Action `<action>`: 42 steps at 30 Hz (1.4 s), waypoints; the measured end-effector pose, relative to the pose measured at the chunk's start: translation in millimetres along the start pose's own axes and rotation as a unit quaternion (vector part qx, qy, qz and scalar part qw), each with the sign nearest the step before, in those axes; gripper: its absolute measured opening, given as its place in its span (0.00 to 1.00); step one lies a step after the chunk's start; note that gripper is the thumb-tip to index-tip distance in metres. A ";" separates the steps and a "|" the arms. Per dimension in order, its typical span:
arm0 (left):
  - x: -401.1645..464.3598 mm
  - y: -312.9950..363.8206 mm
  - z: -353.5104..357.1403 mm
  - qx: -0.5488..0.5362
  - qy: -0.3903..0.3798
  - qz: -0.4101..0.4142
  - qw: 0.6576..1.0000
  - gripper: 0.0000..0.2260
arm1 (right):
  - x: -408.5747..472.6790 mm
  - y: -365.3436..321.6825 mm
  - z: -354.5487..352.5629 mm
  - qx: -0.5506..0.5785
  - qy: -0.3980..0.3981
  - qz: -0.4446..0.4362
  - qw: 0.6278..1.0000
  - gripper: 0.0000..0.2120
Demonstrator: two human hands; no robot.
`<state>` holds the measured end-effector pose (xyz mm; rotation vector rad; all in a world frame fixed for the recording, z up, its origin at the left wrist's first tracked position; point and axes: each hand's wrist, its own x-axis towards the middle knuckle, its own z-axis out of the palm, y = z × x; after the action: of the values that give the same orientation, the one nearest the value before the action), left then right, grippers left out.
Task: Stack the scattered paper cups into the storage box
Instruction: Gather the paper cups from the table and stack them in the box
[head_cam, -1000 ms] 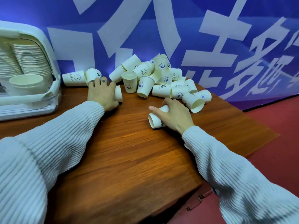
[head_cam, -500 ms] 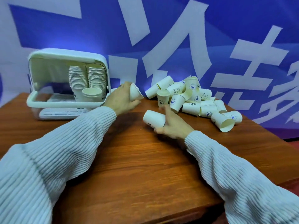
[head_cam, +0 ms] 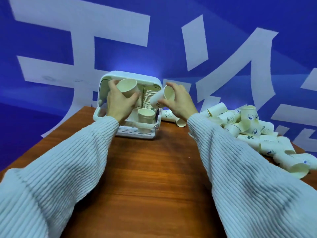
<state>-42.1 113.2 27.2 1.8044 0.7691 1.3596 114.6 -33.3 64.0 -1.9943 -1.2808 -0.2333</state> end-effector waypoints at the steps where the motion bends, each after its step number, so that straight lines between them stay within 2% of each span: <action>1: 4.3 -3.2 -3.2 -0.006 0.005 0.006 1.000 0.34 | 9.8 -3.7 5.4 -0.011 -0.022 -0.016 1.000 0.36; 5: 19.2 -12.0 -7.4 -0.007 0.025 0.012 1.000 0.37 | 39.5 -6.8 25.8 -0.094 -0.121 -0.062 0.986 0.39; 8: 24.4 -17.6 -6.2 -0.010 0.032 0.021 0.999 0.36 | 51.1 -5.9 39.4 -0.157 -0.207 -0.074 0.963 0.40; 11: 23.9 -26.7 -3.9 -0.005 0.029 0.018 0.999 0.33 | 50.4 2.4 64.2 -0.182 -0.293 -0.061 0.937 0.43; 13: 21.3 -30.5 -2.4 0.004 0.016 0.014 1.000 0.34 | 42.7 13.1 83.2 -0.186 -0.321 -0.032 0.928 0.47; 15: 18.9 -30.1 0.6 0.015 0.000 0.027 1.000 0.34 | 35.9 23.0 92.4 -0.171 -0.300 -0.023 0.938 0.49; 18: 18.5 -23.8 10.4 0.023 -0.027 0.046 0.998 0.34 | 28.4 29.0 86.1 -0.082 -0.246 -0.038 0.965 0.50; 22: 19.7 -15.3 30.4 0.030 -0.057 0.072 0.995 0.36 | 12.9 33.8 76.3 0.029 -0.121 -0.033 0.992 0.43; 25: 17.0 -17.8 48.5 0.088 -0.132 0.069 0.985 0.37 | 1.7 45.3 66.7 0.064 -0.061 -0.014 0.996 0.39; 27: 11.5 -26.3 57.7 0.200 -0.192 0.062 0.959 0.37 | -5.3 56.7 57.9 0.081 -0.033 0.001 0.996 0.37; 29: 3.0 -34.9 62.2 0.375 -0.252 0.065 0.890 0.40 | -12.1 72.3 48.9 0.077 -0.016 0.029 0.996 0.34; 30: -0.4 -38.0 63.4 0.426 -0.266 0.073 0.862 0.43 | -15.5 81.4 45.0 0.075 -0.008 0.043 0.996 0.34; 31: -2.7 -38.9 64.4 0.445 -0.259 0.085 0.853 0.45 | -18.4 90.3 41.3 0.075 0.002 0.058 0.996 0.33; 33: -5.7 -34.5 67.3 0.423 -0.196 0.148 0.872 0.41 | -21.6 108.5 35.6 0.081 0.029 0.093 0.992 0.31; 36: -10.8 -21.8 86.2 0.339 -0.111 0.299 0.885 0.27 | -19.7 133.9 31.1 0.082 0.075 0.159 0.981 0.28; 37: -13.8 -16.8 95.3 0.303 -0.119 0.337 0.883 0.25 | -18.3 141.4 31.8 0.082 0.084 0.177 0.977 0.27; 39: -23.7 -7.1 118.9 0.251 -0.186 0.369 0.876 0.22 | -15.4 155.9 36.0 0.093 0.090 0.203 0.971 0.25; 42: -42.1 -2.1 159.7 0.246 -0.301 0.289 0.875 0.20 | -7.3 172.0 43.7 0.131 0.092 0.225 0.961 0.22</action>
<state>101.1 48.1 -23.3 2.8358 0.2332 0.8491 246.2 -48.2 -54.3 -1.9202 -0.6759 -0.0237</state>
